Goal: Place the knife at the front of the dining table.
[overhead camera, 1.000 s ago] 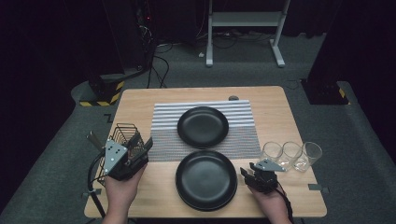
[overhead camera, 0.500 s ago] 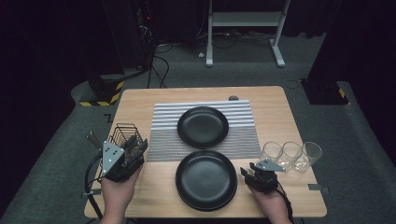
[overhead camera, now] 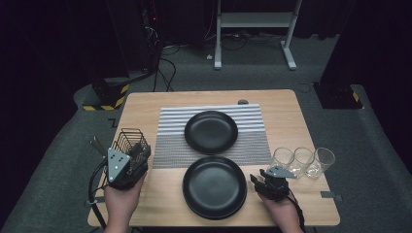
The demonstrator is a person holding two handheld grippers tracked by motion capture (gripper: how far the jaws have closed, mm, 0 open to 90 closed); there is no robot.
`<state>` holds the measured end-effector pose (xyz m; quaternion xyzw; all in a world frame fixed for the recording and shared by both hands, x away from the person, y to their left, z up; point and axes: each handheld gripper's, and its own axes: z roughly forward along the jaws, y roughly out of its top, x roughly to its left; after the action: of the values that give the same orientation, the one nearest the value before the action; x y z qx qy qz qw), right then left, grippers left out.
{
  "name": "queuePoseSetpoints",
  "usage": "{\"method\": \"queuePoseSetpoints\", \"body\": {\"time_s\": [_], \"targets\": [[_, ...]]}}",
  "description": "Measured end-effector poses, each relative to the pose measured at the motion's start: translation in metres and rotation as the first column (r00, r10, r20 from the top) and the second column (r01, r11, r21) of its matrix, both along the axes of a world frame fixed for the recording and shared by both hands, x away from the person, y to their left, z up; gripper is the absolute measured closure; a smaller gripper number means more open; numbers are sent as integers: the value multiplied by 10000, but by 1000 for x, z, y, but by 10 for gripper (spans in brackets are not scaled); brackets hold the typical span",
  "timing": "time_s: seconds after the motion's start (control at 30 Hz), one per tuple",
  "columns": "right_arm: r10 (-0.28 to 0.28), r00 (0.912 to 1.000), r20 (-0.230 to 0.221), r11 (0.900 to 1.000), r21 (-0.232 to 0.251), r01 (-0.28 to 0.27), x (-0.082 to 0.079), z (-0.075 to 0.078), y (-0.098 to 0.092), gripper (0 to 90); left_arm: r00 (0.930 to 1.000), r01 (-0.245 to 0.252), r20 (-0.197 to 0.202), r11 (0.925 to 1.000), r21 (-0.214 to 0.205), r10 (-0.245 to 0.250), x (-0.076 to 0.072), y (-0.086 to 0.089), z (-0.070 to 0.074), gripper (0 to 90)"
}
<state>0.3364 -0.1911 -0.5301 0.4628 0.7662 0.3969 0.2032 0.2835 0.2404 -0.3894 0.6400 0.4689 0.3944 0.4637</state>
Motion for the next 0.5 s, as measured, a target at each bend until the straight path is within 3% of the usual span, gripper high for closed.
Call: {"method": "queuePoseSetpoints", "body": {"time_s": [0.5], "targets": [[-36,10000,-42,10000,82,36,0,0,-1,524,9998,-217,9,9994,259,217,-1,0,0,674]]}}
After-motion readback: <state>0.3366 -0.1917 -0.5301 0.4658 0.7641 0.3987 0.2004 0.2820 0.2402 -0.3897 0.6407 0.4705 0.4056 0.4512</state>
